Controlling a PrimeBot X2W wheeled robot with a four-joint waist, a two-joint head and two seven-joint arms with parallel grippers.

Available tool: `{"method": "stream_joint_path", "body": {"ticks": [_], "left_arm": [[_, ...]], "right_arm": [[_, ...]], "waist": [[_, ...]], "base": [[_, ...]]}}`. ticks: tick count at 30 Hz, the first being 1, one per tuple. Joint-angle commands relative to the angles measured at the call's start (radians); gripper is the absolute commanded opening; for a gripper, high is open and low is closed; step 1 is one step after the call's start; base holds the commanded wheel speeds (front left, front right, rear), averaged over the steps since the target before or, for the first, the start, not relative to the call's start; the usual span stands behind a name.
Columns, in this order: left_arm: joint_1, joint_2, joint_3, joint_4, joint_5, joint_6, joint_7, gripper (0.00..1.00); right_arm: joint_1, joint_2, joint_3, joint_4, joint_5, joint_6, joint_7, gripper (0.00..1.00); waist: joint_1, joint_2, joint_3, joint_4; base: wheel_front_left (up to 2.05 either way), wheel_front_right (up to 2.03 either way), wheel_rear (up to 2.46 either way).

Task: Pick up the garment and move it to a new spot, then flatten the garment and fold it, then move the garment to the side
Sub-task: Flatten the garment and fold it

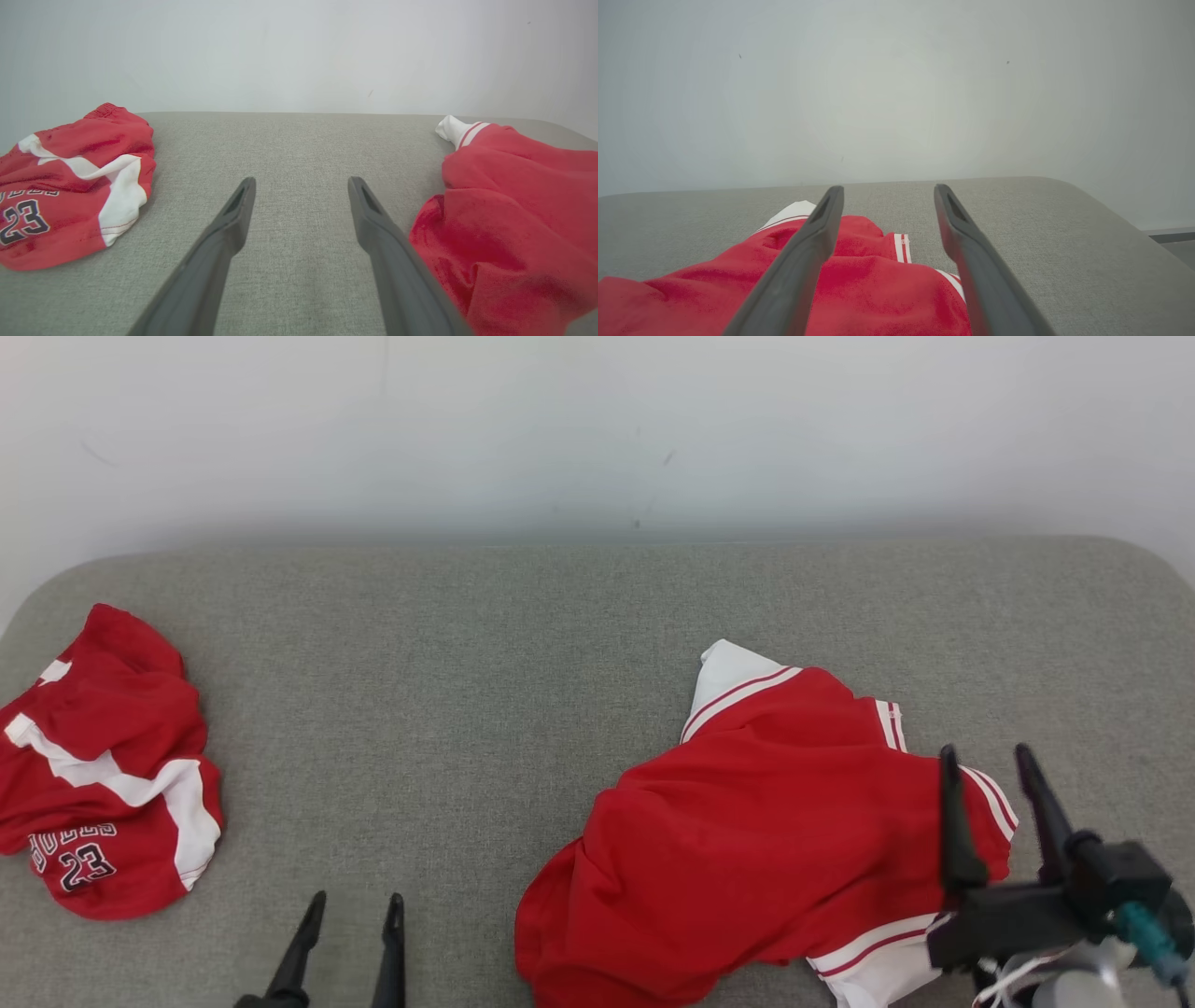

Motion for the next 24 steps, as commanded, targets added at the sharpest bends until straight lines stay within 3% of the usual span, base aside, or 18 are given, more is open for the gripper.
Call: {"method": "stream_joint_path", "body": {"ticks": [1, 13, 24], "left_arm": [[0.003, -0.001, -0.003, 0.003, -0.002, 0.001, -0.003, 1.00], [-0.052, 0.036, -0.189, 0.116, -0.075, 0.001, -0.003, 1.00], [-0.189, 0.064, -0.333, 0.316, -0.143, 0.002, -0.003, 1.00]], "right_arm": [[0.018, 0.007, 0.006, -0.007, 0.005, -0.002, -0.001, 1.00], [0.168, 0.040, 0.151, -0.032, 0.084, -0.002, 0.000, 1.00], [0.116, 0.041, 0.191, -0.004, 0.118, -0.002, -0.001, 1.00]], "waist": [[0.0000, 0.0000, 0.000, 0.000], [0.0000, 0.0000, 0.011, -0.005], [0.0000, 0.0000, 0.037, -0.056]], "base": [[0.00, 0.00, 0.00], [0.00, 0.00, 0.00], [0.00, 0.00, 0.00]]}}
